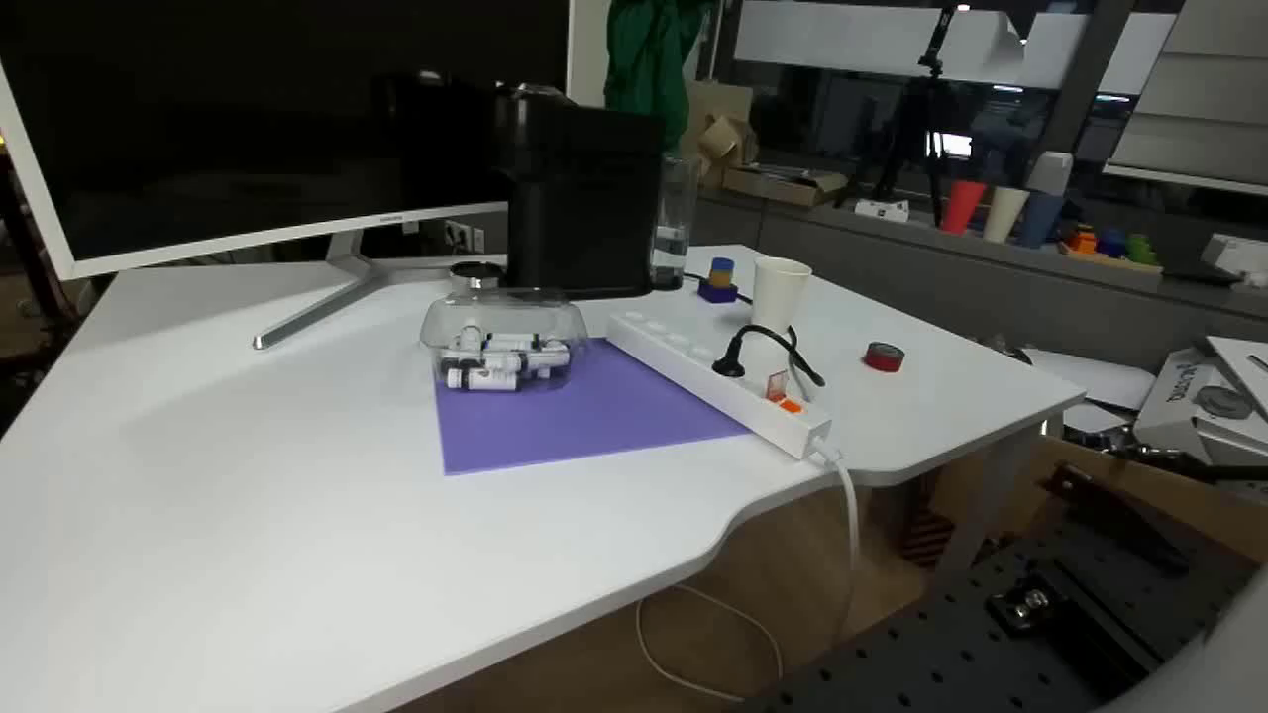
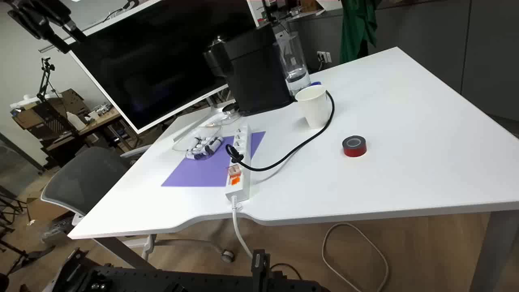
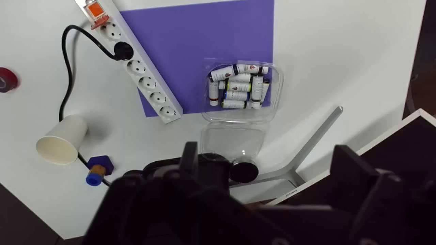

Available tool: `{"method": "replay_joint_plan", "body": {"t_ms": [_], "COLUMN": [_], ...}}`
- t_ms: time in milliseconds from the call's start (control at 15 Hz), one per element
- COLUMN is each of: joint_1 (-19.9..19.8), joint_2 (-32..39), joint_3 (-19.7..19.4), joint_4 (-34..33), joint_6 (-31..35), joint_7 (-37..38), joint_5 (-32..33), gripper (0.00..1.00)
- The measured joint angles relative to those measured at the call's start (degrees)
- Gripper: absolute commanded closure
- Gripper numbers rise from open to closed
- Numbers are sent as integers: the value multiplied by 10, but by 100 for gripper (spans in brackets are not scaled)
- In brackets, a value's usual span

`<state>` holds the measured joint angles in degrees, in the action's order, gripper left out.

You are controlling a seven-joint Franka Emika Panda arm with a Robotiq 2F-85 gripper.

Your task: Turn on the switch on the adapter

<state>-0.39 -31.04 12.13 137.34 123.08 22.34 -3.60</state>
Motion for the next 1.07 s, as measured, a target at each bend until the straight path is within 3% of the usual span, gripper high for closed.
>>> {"method": "replay_joint_plan", "body": {"t_ms": [1067], "joint_1": [0], "joint_2": [5], "joint_3": [1], "joint_4": [6], "joint_6": [0], "joint_7": [-2], "joint_5": [0], "gripper": [0]}}
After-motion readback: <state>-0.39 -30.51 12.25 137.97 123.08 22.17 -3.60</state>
